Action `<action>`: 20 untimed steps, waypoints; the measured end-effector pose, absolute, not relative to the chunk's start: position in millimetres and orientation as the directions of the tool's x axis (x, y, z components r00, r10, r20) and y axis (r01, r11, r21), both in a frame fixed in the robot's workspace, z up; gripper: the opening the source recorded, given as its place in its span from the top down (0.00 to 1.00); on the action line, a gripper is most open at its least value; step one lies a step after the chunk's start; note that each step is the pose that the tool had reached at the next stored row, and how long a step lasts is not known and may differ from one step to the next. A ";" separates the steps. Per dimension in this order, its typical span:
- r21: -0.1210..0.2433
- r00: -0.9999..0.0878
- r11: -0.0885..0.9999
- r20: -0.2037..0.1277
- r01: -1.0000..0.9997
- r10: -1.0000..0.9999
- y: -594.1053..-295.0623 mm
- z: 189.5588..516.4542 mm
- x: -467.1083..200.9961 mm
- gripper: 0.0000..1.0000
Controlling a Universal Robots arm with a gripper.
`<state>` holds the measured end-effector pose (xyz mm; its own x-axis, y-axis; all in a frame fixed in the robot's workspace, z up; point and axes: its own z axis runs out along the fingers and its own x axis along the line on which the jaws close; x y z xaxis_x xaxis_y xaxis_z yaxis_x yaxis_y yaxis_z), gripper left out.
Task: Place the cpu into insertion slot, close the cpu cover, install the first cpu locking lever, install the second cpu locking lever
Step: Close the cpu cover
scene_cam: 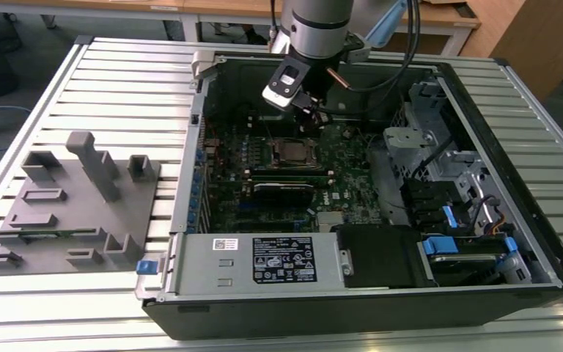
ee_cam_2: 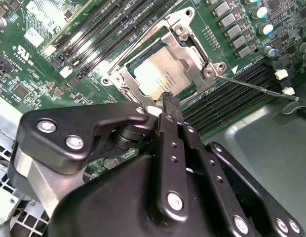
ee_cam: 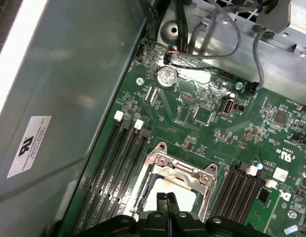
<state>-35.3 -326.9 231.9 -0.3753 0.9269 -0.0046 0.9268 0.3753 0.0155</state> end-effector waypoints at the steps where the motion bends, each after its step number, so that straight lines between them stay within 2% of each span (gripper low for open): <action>1: 0.016 -0.378 0.378 -0.004 0.926 0.926 -326.9 231.9 -35.3 0.90; 16: 0.016 -0.601 0.601 -0.004 0.799 0.800 -326.9 230.8 -35.3 0.90; 20: 0.016 -0.607 0.607 -0.004 0.794 0.795 -326.9 230.7 -35.3 0.90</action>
